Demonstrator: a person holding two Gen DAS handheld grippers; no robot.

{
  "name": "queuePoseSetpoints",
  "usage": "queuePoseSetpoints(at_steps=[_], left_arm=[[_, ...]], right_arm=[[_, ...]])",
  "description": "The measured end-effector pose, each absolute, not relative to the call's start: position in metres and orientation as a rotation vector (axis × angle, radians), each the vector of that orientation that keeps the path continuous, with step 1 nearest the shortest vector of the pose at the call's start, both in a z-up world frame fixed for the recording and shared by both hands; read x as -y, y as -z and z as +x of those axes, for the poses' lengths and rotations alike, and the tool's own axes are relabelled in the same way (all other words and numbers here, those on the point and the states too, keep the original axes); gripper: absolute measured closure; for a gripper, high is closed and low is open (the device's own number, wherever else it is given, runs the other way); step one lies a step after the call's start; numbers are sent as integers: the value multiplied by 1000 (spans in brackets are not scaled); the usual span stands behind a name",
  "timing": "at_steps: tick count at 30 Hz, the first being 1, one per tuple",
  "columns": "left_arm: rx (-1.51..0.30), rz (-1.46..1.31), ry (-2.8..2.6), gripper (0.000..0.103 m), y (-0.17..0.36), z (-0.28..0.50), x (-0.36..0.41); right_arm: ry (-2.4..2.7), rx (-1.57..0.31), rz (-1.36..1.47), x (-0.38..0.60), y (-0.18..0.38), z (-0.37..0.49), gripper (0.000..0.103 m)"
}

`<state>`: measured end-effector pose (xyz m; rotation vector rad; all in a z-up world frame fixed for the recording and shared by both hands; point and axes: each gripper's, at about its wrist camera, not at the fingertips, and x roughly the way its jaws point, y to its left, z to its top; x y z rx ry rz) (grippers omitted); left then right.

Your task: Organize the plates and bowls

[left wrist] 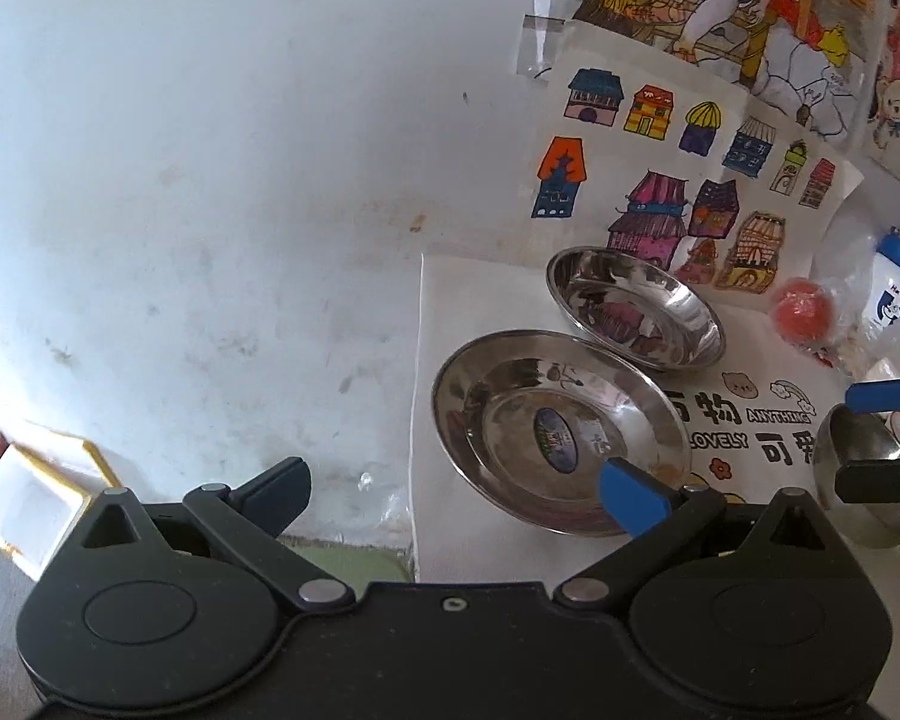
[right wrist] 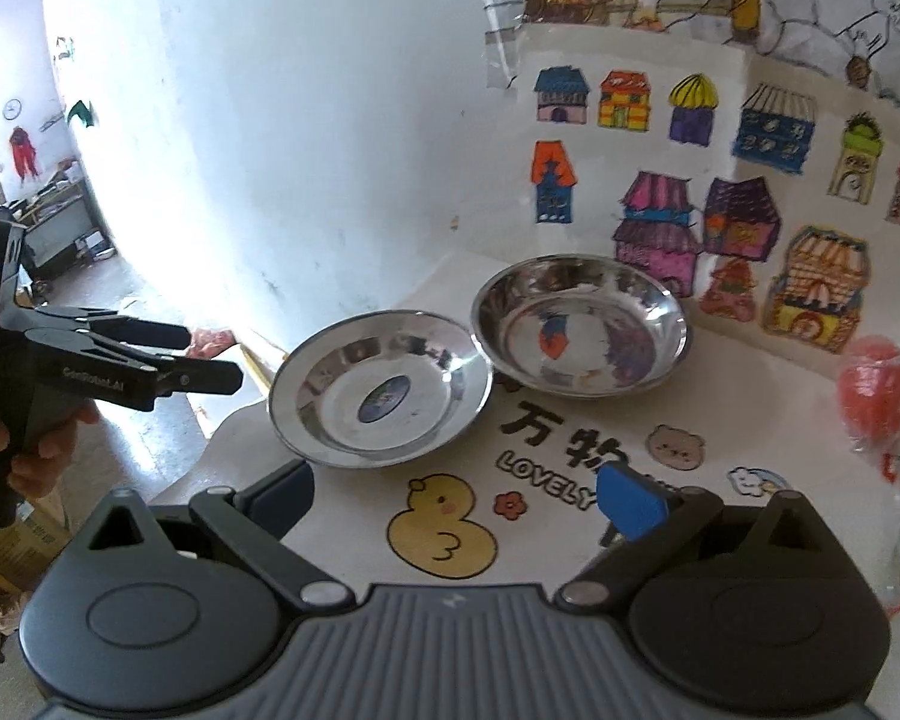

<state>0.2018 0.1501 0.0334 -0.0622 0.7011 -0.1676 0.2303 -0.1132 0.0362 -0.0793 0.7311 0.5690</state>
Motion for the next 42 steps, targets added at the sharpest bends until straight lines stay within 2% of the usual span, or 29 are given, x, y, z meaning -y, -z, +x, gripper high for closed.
queuePoseSetpoints(at_steps=[16, 21, 25, 27, 42], left_arm=[[-665, -8, 182, 1, -9, 226, -160], [-658, 1, 196, 1, -8, 233, -159], [-660, -4, 215, 1, -7, 237, -160], [-659, 2, 220, 2, -6, 238, -160], [-702, -8, 254, 24, -5, 244, -158]], right_arm=[[-505, -766, -20, 87, -6, 262, 3], [-445, -772, -3, 87, 2, 268, 6], [-428, -777, 5, 86, 6, 272, 16], [-436, -793, 20, 85, 8, 274, 17], [-424, -832, 38, 83, 18, 286, 31]])
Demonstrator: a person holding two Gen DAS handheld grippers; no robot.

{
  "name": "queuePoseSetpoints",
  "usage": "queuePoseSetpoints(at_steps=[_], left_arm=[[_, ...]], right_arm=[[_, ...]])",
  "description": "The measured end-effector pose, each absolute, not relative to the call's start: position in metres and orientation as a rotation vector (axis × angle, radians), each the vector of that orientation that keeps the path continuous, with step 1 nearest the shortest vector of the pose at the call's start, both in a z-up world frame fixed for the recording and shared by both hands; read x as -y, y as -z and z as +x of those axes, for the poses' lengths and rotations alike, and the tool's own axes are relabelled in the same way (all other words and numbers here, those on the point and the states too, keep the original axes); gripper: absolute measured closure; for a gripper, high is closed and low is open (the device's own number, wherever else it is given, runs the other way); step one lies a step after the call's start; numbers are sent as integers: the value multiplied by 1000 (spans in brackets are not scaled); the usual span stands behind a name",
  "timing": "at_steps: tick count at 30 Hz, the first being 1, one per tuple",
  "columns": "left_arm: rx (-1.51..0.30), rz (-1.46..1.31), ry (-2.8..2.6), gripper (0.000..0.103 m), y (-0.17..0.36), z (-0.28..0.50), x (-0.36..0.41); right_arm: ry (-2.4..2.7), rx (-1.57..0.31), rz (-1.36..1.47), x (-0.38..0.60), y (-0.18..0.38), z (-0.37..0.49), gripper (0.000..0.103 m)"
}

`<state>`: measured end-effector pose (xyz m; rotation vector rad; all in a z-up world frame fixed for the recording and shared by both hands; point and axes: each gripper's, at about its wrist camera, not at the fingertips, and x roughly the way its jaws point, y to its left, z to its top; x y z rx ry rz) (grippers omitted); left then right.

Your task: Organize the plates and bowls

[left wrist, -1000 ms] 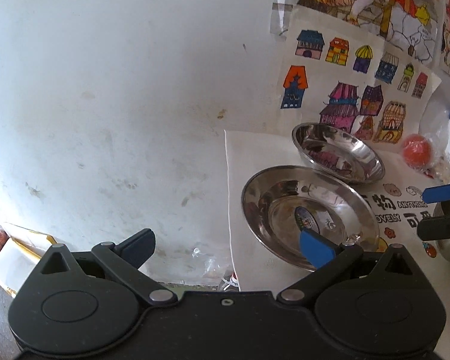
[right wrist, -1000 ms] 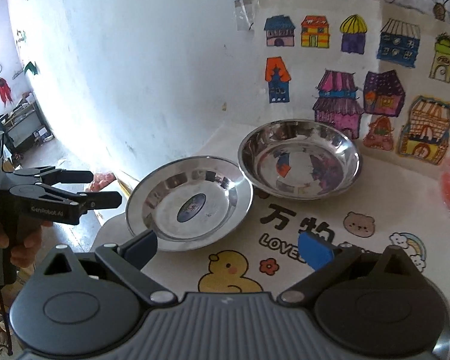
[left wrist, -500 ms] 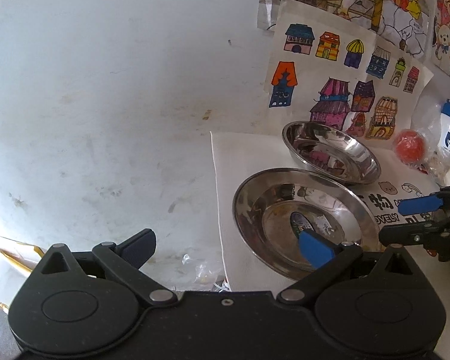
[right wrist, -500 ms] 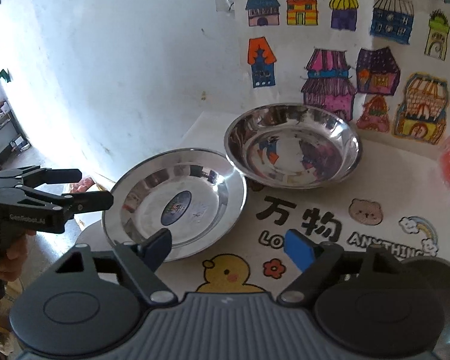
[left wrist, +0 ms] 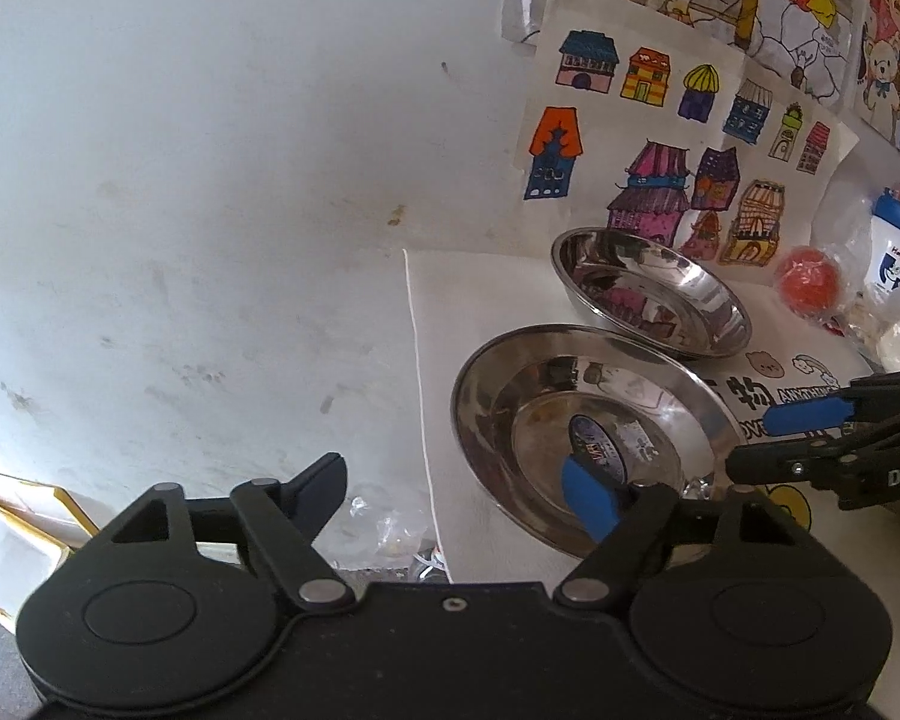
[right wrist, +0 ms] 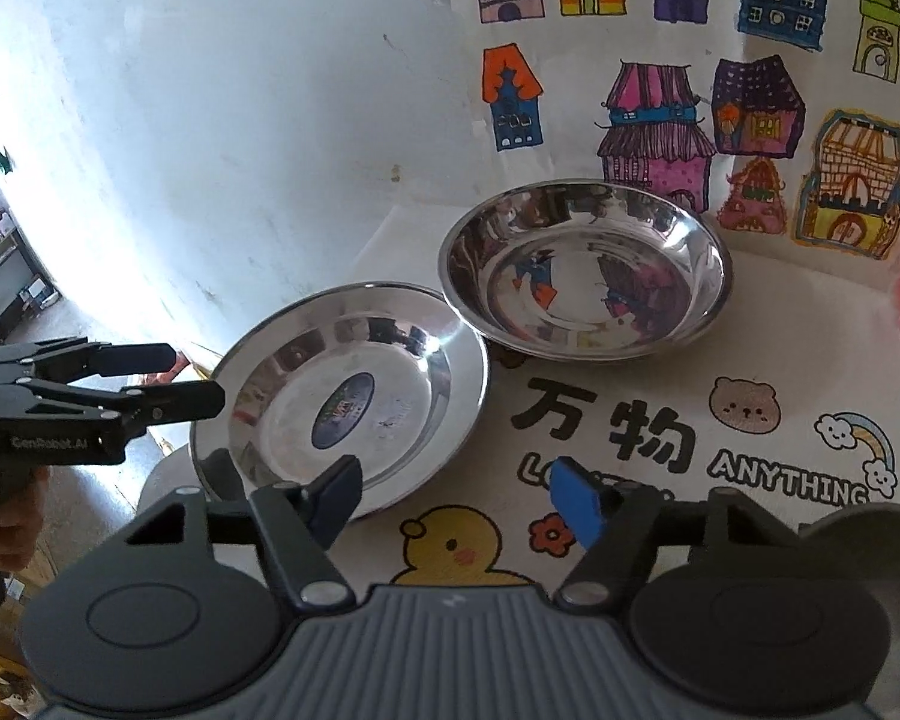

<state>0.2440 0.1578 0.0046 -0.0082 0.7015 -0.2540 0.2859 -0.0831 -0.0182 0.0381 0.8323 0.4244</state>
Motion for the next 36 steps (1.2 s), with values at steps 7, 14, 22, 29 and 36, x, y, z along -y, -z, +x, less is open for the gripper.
queuePoseSetpoints(at_steps=[7, 14, 22, 29, 36], left_arm=[[-754, -47, 263, 47, 0, 253, -157], [-758, -24, 267, 60, -1, 253, -152], [-769, -5, 294, 73, -2, 254, -145], [-771, -4, 294, 76, -3, 255, -143], [-764, -12, 294, 80, -6, 254, -145]], right_arm=[[-421, -835, 26, 81, 21, 292, 41], [-428, -834, 15, 78, 23, 293, 46], [-439, -835, 1, 75, 23, 294, 49], [-442, -842, -2, 75, 23, 294, 50], [-447, -849, -4, 76, 25, 295, 52]])
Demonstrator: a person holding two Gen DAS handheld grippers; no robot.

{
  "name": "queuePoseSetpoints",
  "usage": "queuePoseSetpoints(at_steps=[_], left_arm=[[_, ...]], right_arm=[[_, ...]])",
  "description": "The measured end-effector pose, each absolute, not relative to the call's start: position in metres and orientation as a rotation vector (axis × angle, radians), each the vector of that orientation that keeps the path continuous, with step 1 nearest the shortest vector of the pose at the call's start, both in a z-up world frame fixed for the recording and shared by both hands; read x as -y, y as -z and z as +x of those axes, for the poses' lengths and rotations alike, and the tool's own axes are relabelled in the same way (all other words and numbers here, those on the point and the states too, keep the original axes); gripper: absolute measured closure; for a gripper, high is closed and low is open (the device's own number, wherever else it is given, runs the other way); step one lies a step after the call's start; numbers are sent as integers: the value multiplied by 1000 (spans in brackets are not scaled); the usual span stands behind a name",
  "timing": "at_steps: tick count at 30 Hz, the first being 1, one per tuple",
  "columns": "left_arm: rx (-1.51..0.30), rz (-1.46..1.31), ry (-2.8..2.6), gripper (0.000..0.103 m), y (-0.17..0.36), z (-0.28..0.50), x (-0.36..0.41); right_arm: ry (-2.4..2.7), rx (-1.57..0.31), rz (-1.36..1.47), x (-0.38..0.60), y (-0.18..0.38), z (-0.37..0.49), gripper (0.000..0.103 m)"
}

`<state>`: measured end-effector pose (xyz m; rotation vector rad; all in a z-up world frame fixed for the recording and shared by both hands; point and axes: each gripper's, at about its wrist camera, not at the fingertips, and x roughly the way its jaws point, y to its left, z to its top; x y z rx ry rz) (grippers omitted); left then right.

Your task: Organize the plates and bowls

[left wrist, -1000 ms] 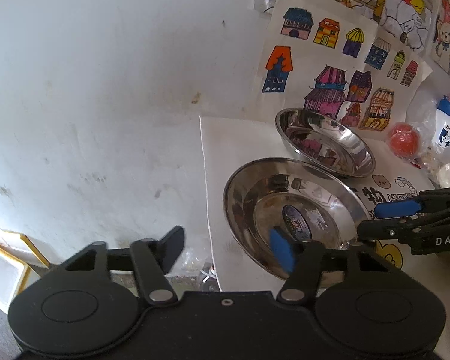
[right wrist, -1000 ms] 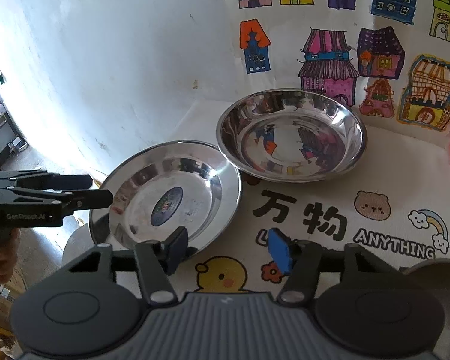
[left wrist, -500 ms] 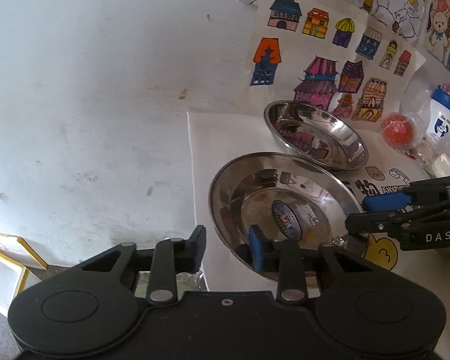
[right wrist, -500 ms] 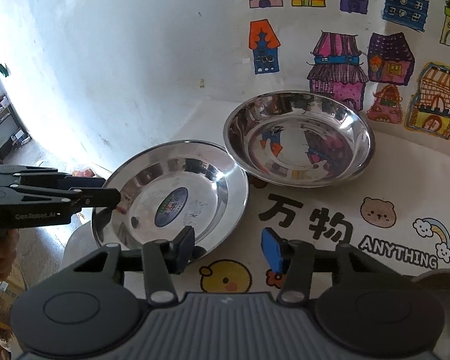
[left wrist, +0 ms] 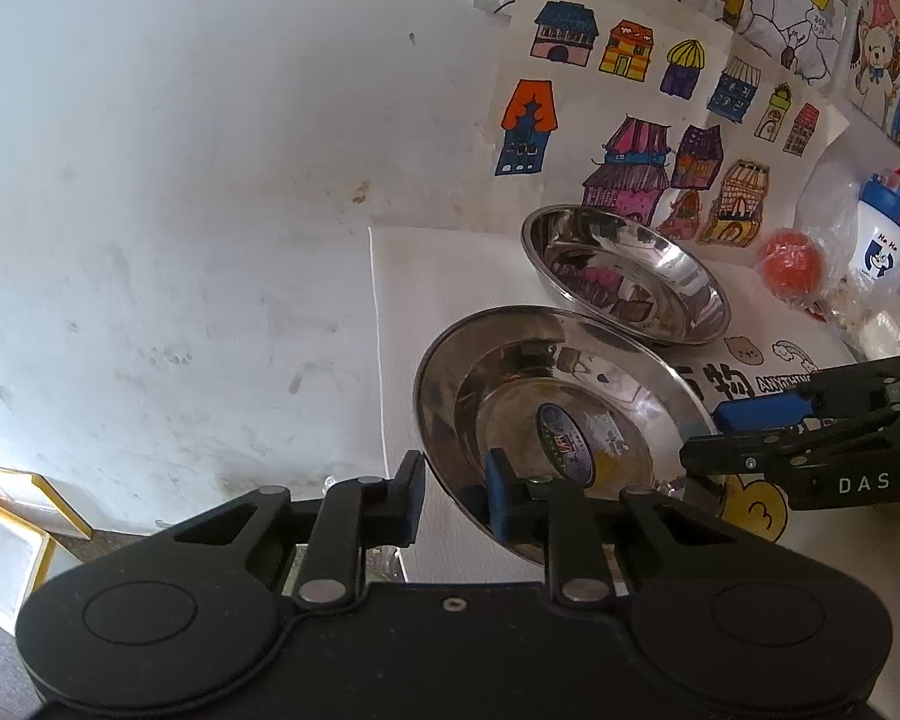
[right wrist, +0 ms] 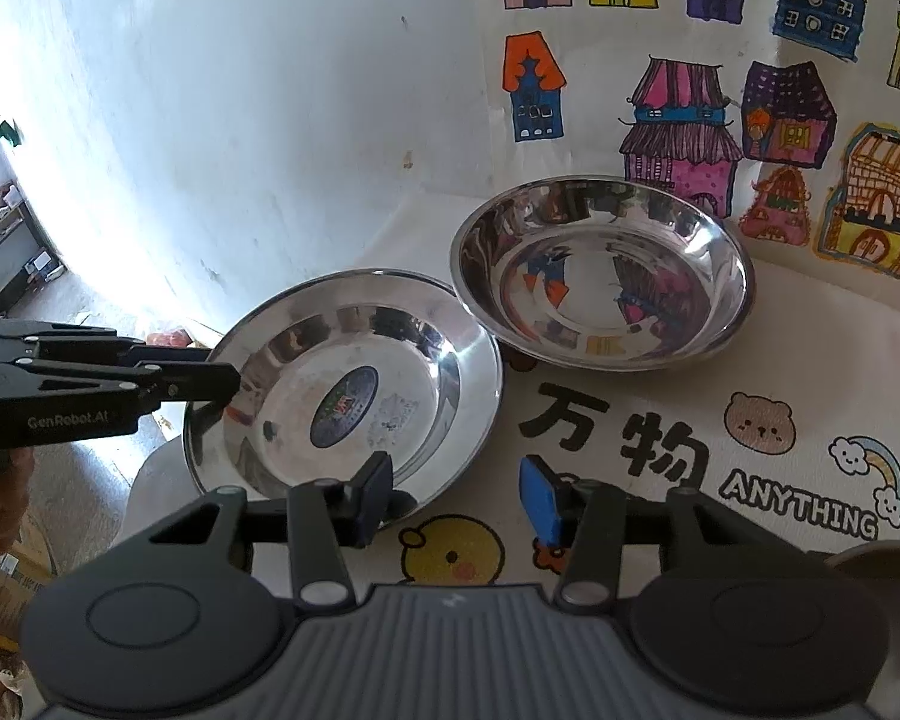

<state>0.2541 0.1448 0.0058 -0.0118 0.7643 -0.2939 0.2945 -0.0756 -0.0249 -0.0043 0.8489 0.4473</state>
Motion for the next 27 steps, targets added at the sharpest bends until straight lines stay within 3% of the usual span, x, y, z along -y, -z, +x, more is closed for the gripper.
queuePoseSetpoints(at_steps=[4, 9, 27], left_arm=[[-771, -19, 295, 80, -5, 256, -146], [-786, -39, 287, 80, -3, 260, -147], [-807, -48, 293, 82, -5, 258, -145]], right_arm=[[-458, -853, -5, 74, 25, 296, 54], [-473, -863, 3, 70, 26, 299, 65], [-439, -875, 61, 77, 25, 297, 74]])
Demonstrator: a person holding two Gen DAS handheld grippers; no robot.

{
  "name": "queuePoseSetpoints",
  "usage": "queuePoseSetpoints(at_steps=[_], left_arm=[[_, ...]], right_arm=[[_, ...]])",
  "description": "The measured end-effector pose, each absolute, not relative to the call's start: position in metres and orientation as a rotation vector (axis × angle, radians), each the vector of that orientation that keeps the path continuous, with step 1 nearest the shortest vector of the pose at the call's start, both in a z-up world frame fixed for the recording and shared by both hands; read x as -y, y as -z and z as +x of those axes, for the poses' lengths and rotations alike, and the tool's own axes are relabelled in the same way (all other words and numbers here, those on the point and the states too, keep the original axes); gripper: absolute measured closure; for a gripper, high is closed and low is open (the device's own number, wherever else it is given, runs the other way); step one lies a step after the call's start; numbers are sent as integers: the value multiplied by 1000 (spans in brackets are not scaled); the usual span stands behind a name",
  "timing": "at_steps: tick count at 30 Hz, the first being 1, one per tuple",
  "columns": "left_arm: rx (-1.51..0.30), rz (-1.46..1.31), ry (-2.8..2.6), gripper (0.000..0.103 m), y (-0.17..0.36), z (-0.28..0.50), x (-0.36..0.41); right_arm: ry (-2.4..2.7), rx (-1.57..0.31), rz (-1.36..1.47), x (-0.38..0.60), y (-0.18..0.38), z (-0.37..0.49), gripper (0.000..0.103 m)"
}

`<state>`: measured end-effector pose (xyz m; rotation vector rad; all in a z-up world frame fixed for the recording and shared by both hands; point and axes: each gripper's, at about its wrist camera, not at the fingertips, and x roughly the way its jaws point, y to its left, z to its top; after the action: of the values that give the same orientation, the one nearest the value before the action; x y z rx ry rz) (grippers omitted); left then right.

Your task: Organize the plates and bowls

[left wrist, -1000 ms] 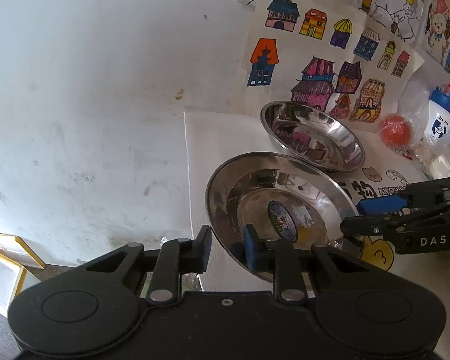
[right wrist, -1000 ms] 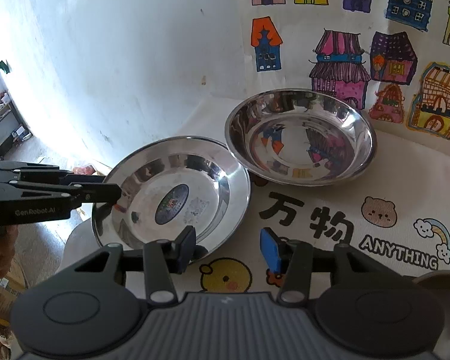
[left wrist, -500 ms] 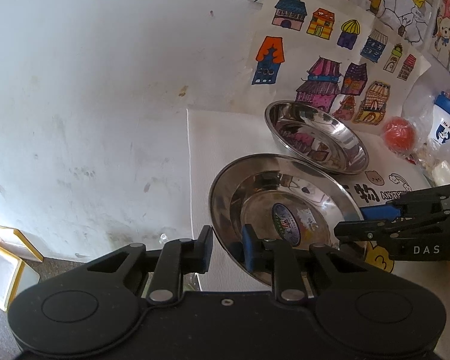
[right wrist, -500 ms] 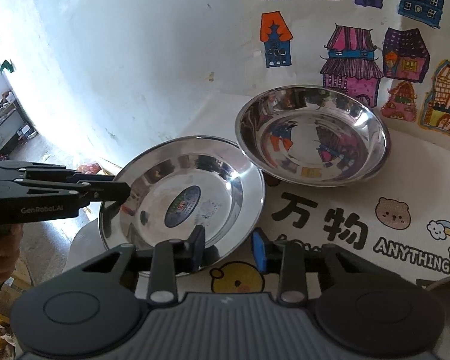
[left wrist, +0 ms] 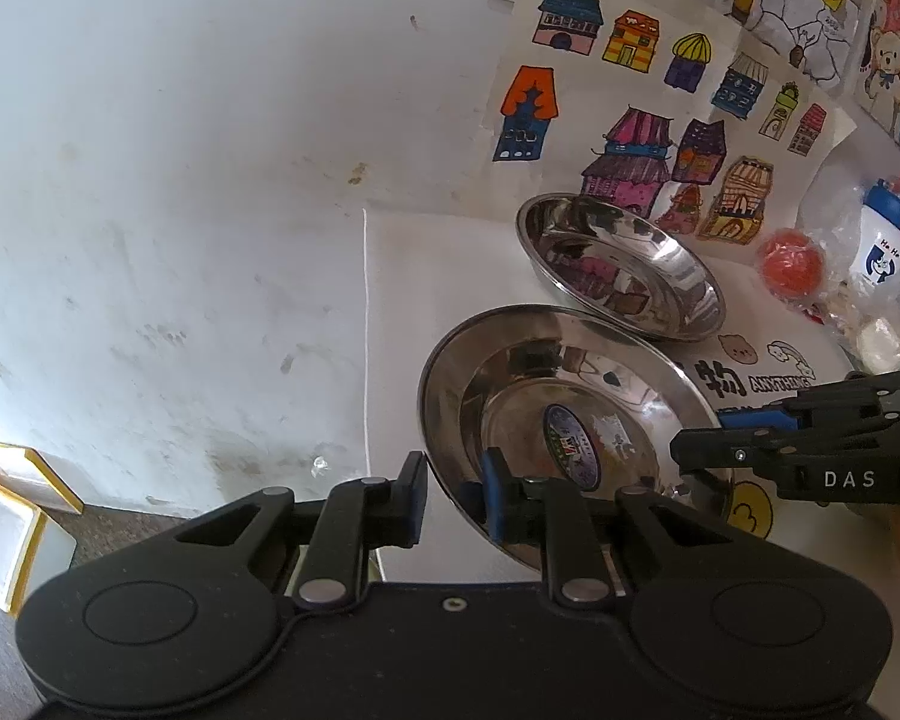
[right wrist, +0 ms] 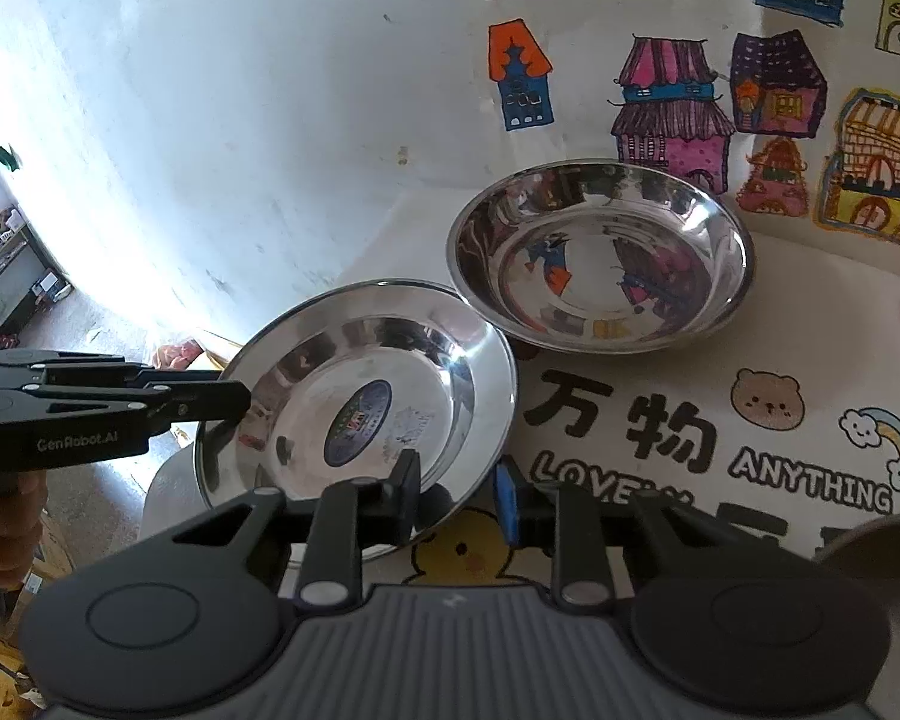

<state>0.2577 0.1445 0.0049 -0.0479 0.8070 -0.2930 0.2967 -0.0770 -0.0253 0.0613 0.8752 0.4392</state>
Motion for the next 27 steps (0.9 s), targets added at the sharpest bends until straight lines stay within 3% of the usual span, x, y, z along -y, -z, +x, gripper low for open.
queuePoseSetpoints(at_steps=[27], left_arm=[[-841, -52, 300, 89, -12, 232, -138]], right_arm=[[-447, -907, 51, 91, 14, 268, 79]])
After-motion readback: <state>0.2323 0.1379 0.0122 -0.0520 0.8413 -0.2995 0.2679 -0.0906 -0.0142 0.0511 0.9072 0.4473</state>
